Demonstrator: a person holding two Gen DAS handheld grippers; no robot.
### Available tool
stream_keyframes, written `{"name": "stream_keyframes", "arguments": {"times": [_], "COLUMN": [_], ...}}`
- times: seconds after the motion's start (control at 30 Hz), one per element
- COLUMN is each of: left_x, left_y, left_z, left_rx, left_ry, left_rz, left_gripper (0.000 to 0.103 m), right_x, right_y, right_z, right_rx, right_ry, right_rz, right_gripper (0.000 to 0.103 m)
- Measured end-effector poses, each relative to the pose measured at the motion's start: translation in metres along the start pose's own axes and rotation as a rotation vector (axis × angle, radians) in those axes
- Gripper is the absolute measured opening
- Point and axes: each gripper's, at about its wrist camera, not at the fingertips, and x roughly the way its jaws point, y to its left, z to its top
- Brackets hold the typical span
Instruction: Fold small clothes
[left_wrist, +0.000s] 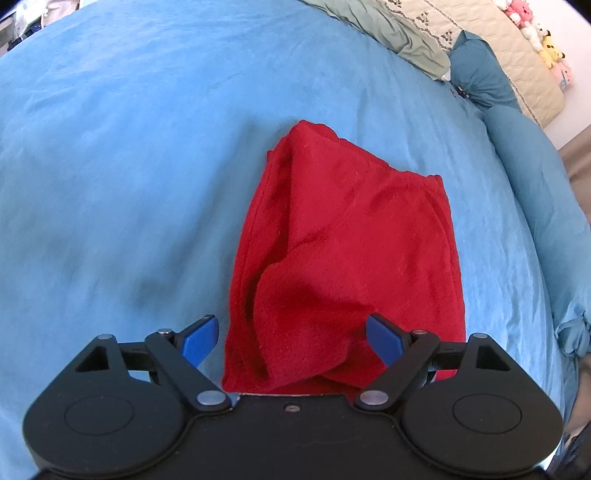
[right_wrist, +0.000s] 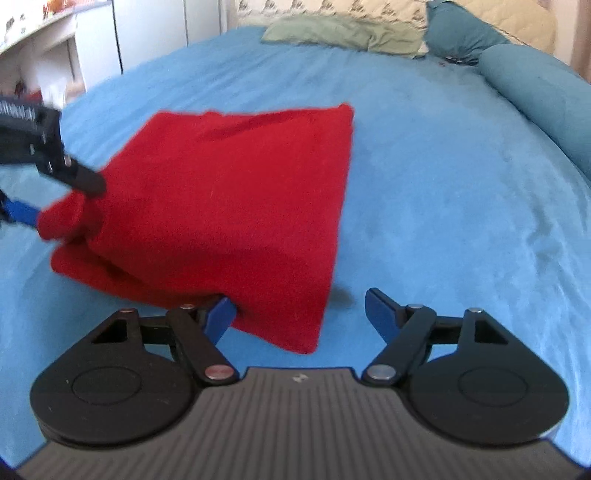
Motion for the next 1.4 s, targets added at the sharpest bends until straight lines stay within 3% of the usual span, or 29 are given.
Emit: {"name": "stream_keyframes", "arguments": {"times": [0.2, 0.37, 0.43, 0.47, 0.5, 0.57, 0.67, 0.73, 0.83, 0.97, 1.03, 1.13, 1.23, 1.27, 1.3, 1.4], "left_x": [-0.002, 0.001, 0.001, 0.001, 0.001, 0.002, 0.013, 0.022, 0.026, 0.024, 0.022, 0.012, -0.01, -0.02, -0.028, -0.034], "left_y": [0.002, -0.001, -0.002, -0.002, -0.002, -0.002, 0.0, -0.002, -0.006, -0.001, 0.002, 0.0, -0.012, -0.015, -0.017, -0.022], "left_z": [0.003, 0.004, 0.005, 0.005, 0.005, 0.002, -0.01, -0.023, -0.038, -0.032, -0.028, -0.024, -0.016, -0.011, -0.005, 0.02], "left_rx": [-0.008, 0.001, -0.003, -0.001, 0.006, 0.033, 0.11, 0.197, 0.32, 0.321, 0.31, 0.31, 0.332, 0.329, 0.322, 0.272], "left_ry": [-0.014, -0.008, -0.009, -0.011, -0.013, -0.01, 0.016, 0.045, 0.024, 0.014, 0.017, 0.031, 0.017, 0.003, -0.011, -0.03], "left_rz": [-0.009, -0.005, -0.005, -0.004, 0.001, 0.026, 0.121, 0.184, 0.249, 0.276, 0.284, 0.28, 0.216, 0.183, 0.139, 0.029], "left_gripper": [0.09, 0.09, 0.09, 0.09, 0.09, 0.09, 0.089, 0.089, 0.091, 0.092, 0.092, 0.092, 0.091, 0.096, 0.101, 0.103], "right_x": [-0.007, 0.017, 0.015, 0.011, 0.005, -0.002, 0.004, 0.007, 0.004, 0.002, -0.003, -0.014, -0.031, -0.038, -0.044, -0.043], "right_y": [-0.008, -0.001, -0.001, -0.003, -0.008, -0.018, -0.031, -0.032, -0.035, -0.045, -0.048, -0.055, -0.064, -0.069, -0.075, -0.087], "right_z": [0.002, -0.007, -0.002, 0.002, 0.006, 0.009, 0.0, -0.005, -0.008, -0.01, -0.008, -0.002, 0.015, 0.024, 0.035, 0.069], "right_rx": [0.011, -0.046, -0.058, -0.05, -0.027, 0.017, 0.054, 0.019, -0.049, -0.081, -0.138, -0.189, -0.211, -0.199, -0.176, -0.104], "right_ry": [-0.026, 0.038, 0.014, 0.002, -0.016, -0.037, 0.02, 0.041, 0.039, 0.057, 0.075, 0.133, 0.143, 0.133, 0.12, 0.101], "right_rz": [0.021, 0.016, 0.003, -0.003, -0.01, -0.04, -0.014, 0.015, 0.037, 0.075, 0.107, 0.149, 0.164, 0.194, 0.235, 0.319], "right_gripper": [0.092, 0.088, 0.07, 0.046, 0.035, 0.037, 0.038, 0.038, 0.041, 0.056, 0.057, 0.065, 0.09, 0.103, 0.103, 0.103]}}
